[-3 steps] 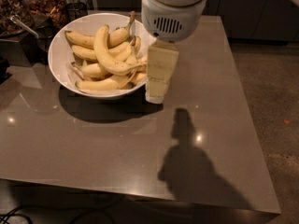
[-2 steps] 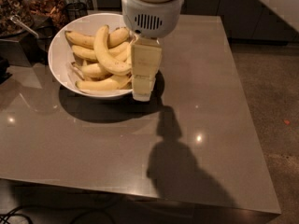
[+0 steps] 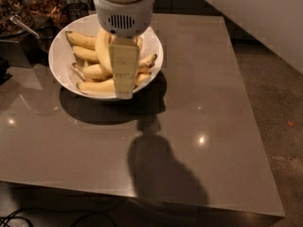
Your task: Pick banana from white bowl
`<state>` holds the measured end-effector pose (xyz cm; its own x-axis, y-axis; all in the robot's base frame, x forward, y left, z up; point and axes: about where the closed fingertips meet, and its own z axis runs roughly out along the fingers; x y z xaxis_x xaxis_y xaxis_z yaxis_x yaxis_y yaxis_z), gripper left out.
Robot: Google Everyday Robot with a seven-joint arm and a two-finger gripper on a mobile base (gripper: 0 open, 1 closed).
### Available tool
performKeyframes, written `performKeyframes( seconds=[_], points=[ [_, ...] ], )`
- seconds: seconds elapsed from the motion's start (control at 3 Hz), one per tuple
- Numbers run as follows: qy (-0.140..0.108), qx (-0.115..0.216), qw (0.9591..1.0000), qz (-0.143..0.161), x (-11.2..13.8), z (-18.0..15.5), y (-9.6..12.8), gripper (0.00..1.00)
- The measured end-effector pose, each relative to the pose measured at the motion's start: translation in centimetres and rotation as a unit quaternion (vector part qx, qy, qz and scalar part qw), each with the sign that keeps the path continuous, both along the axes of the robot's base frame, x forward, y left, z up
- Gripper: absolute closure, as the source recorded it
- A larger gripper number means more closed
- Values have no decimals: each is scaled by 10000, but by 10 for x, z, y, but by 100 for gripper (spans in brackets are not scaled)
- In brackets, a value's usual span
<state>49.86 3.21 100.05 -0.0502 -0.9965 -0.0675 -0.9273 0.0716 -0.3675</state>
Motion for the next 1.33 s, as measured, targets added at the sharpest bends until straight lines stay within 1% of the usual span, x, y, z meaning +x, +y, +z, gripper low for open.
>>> performKeyframes(
  seconds=[0.33,0.67,1.0,1.33],
  points=[
    [172,105,9996,-221,18,-6,4,0],
    [373,206,9987,-279,32,-15,15,0],
    [514,198,9983,-206,38,-22,32,5],
    [531,218,9983,-90,40,-21,46,17]
  ],
)
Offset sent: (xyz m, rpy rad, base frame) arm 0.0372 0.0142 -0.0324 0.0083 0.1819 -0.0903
